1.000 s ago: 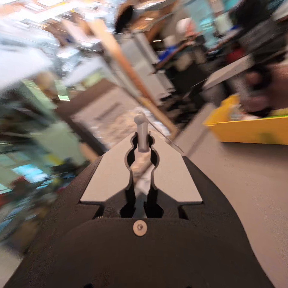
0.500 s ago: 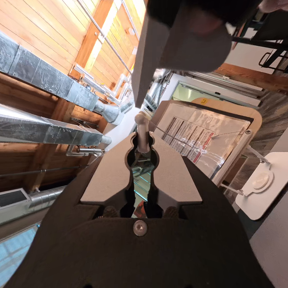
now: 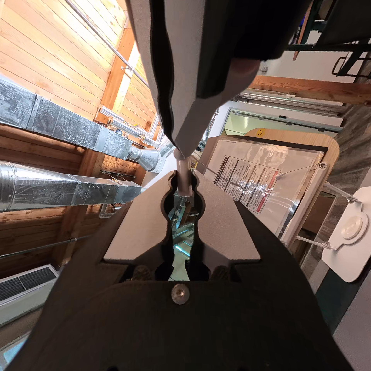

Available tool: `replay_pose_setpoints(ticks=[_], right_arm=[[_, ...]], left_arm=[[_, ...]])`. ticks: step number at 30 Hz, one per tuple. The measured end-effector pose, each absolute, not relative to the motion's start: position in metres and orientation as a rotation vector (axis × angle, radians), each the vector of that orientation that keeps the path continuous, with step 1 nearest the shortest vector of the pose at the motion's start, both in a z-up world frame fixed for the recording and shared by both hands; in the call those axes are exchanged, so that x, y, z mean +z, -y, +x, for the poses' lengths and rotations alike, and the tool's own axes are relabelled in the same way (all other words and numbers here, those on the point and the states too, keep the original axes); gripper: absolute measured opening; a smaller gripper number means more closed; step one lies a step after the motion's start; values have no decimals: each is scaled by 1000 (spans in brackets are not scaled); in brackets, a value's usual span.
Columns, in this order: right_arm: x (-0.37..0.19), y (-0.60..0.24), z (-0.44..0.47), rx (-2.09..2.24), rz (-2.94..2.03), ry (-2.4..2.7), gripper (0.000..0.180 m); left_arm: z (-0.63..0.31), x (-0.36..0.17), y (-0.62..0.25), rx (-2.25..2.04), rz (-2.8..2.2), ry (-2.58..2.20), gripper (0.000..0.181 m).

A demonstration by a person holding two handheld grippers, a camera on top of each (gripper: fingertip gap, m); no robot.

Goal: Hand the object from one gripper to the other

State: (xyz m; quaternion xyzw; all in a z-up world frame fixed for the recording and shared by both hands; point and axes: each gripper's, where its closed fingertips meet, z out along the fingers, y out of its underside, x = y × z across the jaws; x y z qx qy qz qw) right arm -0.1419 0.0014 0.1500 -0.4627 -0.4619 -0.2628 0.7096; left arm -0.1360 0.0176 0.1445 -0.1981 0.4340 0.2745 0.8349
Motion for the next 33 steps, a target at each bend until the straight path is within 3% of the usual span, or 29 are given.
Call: replay_pose_setpoints(ticks=[16,20,22,28,33], right_arm=[[128,-8,-129,-778,-1055,1177,12],[138,-11,-119,-784,-1053,1093,11],[152,-12,-108,-724,-1052,978,11],[198,2,-86,208,-1057,483,11],[206,15,-91,1029,-997,365,12]], left_arm=[[-123,125,-18,572,-414,-1094,12],[-123,126,-18,388,-522,-1111,55],[-128,134,-17,285,-569,-1096,63],[-156,171,-15,-291,-765,-912,55],[-171,190,0,-866,-848,-874,47]])
